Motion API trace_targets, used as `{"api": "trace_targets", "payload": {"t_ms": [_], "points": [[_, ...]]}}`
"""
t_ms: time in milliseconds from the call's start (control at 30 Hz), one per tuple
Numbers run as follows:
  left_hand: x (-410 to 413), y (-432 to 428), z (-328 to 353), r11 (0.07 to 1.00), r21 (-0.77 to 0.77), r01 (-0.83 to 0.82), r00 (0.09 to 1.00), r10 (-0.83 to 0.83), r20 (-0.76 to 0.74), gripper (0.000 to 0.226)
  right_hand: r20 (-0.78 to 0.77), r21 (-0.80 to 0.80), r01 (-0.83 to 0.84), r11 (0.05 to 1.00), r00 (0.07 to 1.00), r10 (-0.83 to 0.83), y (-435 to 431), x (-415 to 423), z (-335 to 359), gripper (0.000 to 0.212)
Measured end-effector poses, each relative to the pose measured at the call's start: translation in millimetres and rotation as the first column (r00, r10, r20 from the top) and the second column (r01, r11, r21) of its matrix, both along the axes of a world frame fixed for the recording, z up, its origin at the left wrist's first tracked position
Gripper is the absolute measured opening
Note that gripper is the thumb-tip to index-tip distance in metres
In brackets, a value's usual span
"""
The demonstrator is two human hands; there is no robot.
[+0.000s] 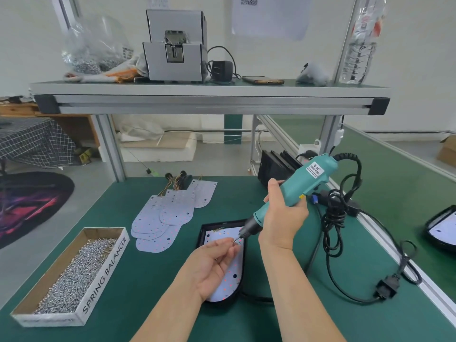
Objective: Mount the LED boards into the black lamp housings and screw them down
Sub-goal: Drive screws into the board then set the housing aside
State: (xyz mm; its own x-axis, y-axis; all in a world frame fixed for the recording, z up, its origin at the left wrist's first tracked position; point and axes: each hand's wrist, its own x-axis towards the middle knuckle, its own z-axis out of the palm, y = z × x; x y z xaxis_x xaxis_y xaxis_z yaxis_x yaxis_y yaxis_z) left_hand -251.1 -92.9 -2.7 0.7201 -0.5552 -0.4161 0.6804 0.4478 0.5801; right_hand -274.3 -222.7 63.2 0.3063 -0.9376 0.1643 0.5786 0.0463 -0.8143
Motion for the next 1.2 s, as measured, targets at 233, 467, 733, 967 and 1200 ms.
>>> {"api": "trace_targets", "payload": {"t_ms": [233,467,733,967,1200], "points": [[0.9,-0.1,-1.4,1.000,-0.004,-0.004,1.000,0.004,-0.009,0.013,-0.002,0.000,-0.013,1.000,1.000,0.013,2.6,2.5,-3.6,0.014],[1.9,0.2,-1.2,1.000,0.002,0.002,1.000,-0.002,-0.018,0.013,-0.004,0.007,0.004,1.000,1.000,-0.004,-2.6,3.7,-5.6,0.015],[1.5,-1.5,-2.4,1.000,0.017,-0.014,1.000,0.014,-0.012,0.012,-0.014,0.024,-0.011,1.000,1.000,0.011,-2.9,5.0,-5.4,0.015],[0.3,-0.1,-2.8,0.999,0.007,-0.033,0.999,0.033,-0.017,0.012,-0.047,-0.052,-0.022,0.998,0.999,0.020,1.6,4.7,-4.1,0.019],[-3.6,-5.3,-5.1,0.998,0.033,-0.058,0.992,0.054,0.112,0.021,-0.105,-0.017,0.050,0.999,0.993,-0.051,2.1,6.6,-4.7,0.023]]}}
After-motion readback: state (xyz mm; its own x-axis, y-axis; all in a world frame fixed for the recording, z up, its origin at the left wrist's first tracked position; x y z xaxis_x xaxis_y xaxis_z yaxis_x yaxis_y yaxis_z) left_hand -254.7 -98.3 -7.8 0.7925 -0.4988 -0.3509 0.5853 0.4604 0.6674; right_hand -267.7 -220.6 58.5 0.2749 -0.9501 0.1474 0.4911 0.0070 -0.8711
